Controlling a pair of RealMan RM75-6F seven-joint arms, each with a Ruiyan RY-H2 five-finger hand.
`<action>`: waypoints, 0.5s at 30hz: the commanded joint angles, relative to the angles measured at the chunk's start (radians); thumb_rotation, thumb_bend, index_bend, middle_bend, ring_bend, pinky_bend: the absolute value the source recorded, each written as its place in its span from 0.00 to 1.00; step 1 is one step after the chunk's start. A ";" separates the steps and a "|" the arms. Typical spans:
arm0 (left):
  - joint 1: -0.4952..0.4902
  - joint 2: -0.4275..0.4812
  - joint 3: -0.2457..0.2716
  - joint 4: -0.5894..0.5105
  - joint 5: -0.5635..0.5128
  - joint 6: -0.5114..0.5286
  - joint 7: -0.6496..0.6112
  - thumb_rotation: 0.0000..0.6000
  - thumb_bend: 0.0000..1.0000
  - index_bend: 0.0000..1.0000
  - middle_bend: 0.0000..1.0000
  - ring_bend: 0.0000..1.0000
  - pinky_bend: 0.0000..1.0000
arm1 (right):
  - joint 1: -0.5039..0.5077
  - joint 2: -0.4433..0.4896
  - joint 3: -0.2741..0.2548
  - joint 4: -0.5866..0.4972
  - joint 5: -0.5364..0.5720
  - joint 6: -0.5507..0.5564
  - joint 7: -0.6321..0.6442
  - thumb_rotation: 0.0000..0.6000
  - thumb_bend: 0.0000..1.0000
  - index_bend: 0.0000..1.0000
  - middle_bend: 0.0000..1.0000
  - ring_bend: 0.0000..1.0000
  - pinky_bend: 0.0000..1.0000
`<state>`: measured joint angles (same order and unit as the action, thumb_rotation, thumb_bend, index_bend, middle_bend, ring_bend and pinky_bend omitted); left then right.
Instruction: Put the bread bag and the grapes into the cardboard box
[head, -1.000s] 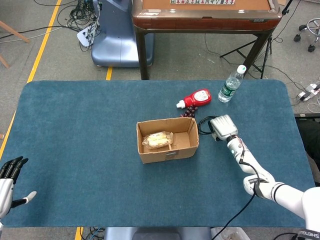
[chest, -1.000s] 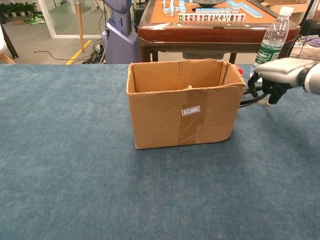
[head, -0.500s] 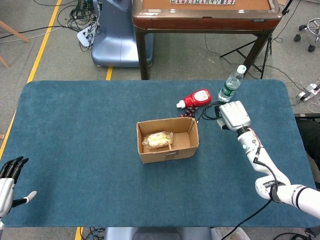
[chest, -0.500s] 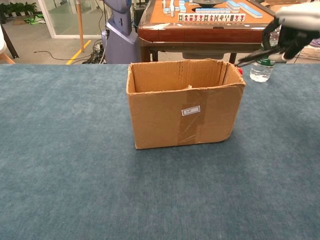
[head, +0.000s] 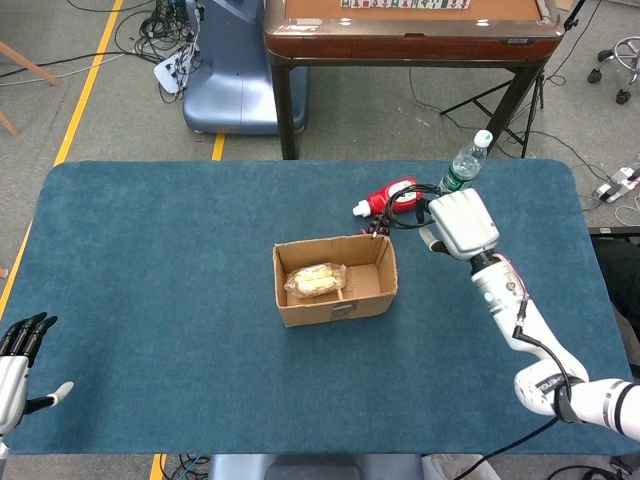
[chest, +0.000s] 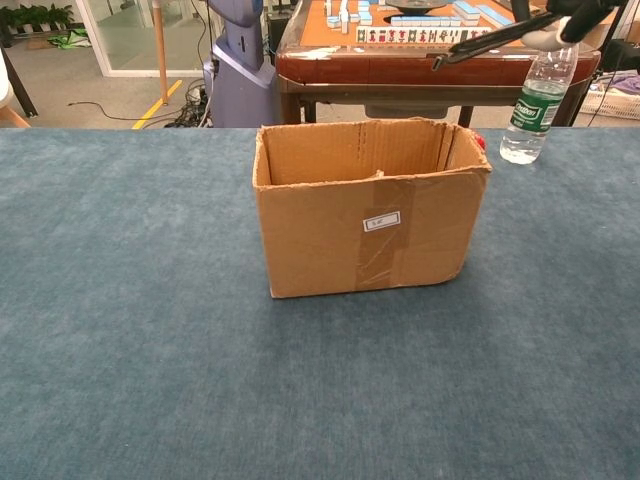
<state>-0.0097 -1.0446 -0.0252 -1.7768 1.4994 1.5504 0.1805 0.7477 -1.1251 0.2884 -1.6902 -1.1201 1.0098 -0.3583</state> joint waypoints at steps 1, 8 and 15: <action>0.000 0.000 0.000 0.001 0.003 0.002 -0.002 1.00 0.00 0.14 0.12 0.11 0.30 | 0.000 0.020 -0.002 -0.049 -0.025 0.006 0.008 1.00 0.43 0.73 1.00 1.00 1.00; 0.002 0.000 0.001 0.001 0.007 0.006 -0.003 1.00 0.00 0.14 0.12 0.11 0.30 | 0.004 0.026 -0.023 -0.109 -0.063 -0.025 0.058 1.00 0.43 0.73 1.00 1.00 1.00; 0.002 0.000 0.001 0.003 0.012 0.010 -0.009 1.00 0.00 0.15 0.12 0.11 0.30 | 0.018 0.012 -0.038 -0.117 -0.078 -0.076 0.134 1.00 0.43 0.73 1.00 1.00 1.00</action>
<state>-0.0074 -1.0448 -0.0246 -1.7735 1.5110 1.5602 0.1714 0.7616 -1.1078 0.2541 -1.8072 -1.1934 0.9430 -0.2367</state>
